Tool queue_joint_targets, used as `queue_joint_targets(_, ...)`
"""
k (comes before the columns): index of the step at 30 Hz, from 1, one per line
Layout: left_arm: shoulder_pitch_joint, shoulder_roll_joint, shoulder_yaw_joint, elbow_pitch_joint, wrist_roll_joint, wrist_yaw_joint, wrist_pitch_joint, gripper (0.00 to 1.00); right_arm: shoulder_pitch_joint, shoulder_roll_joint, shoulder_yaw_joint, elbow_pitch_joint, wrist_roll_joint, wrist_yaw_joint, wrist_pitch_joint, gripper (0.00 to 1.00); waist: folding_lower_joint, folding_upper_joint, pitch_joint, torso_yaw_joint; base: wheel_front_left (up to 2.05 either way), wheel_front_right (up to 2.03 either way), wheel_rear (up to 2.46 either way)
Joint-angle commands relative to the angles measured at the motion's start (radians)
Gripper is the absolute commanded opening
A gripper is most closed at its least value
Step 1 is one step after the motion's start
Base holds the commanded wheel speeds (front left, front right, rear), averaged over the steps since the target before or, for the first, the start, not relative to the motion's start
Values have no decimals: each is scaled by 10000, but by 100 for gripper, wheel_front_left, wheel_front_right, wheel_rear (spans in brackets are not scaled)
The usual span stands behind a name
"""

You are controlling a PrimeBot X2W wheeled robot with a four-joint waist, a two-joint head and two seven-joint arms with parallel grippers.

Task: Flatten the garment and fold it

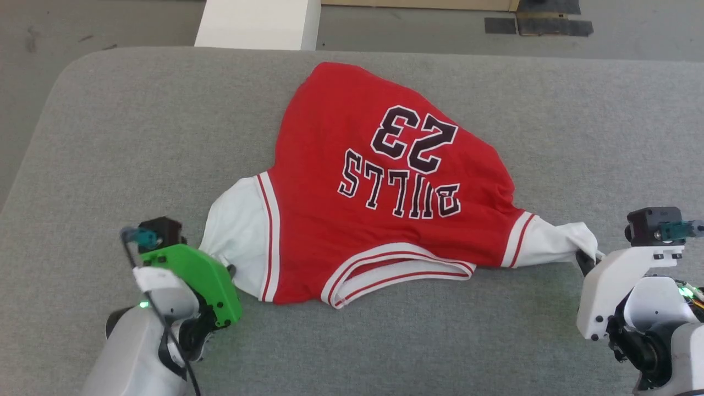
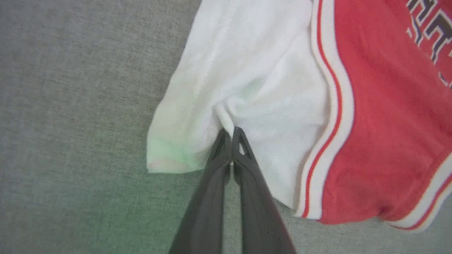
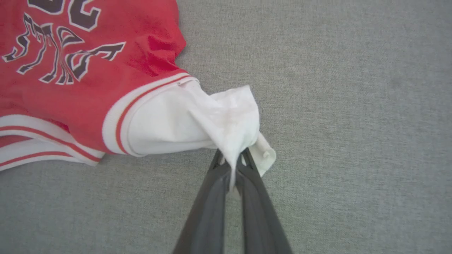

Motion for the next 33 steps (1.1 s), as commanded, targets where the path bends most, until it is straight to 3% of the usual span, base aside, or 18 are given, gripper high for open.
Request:
queue_joint_targets(1, 384, -264, 132, -60, -315, -70, -171, 0, 59, -10, -52, 20, 116, -15, -148, 0, 0, 0, -170, 62, 0, 0, 0)
queue_joint_targets(5, 523, -418, 979, -1056, -1084, -162, -751, 0, -43, -10, -205, 7, 714, -15, -502, 0, 0, 0, -525, 125, 0, 0, 0)
queue_joint_targets(10, 207, -519, 1852, -2646, -1930, -305, -1092, 0, -624, -10, -481, -156, 2417, -15, -941, 0, 0, 0, -1061, 132, 0, 0, 0)
queue_joint_targets(16, -1286, -541, 2541, -4049, -2536, -299, -1242, 0, -1997, -10, -896, -697, 4307, -15, -1079, 0, 0, 0, -1686, 37, 0, 0, 0)
queue_joint_targets(22, -3070, -162, 2576, -4252, -2195, -297, -1304, 0, -3763, -10, -1299, -860, 5529, -15, -1153, 0, 0, 0, -2288, -197, 0, 0, 0)
queue_joint_targets(28, -4717, -188, 2466, -3959, -2237, -469, -1357, 0, -5326, -10, -1817, -470, 6771, -15, -1239, 0, 0, 0, -2713, -340, 0, 0, 0)
queue_joint_targets(33, -5538, -226, 2370, -3418, -2185, -469, -1389, 0, -6138, -10, -2042, -80, 6663, -15, -934, 0, 0, 0, -2853, -405, 0, 0, 0)
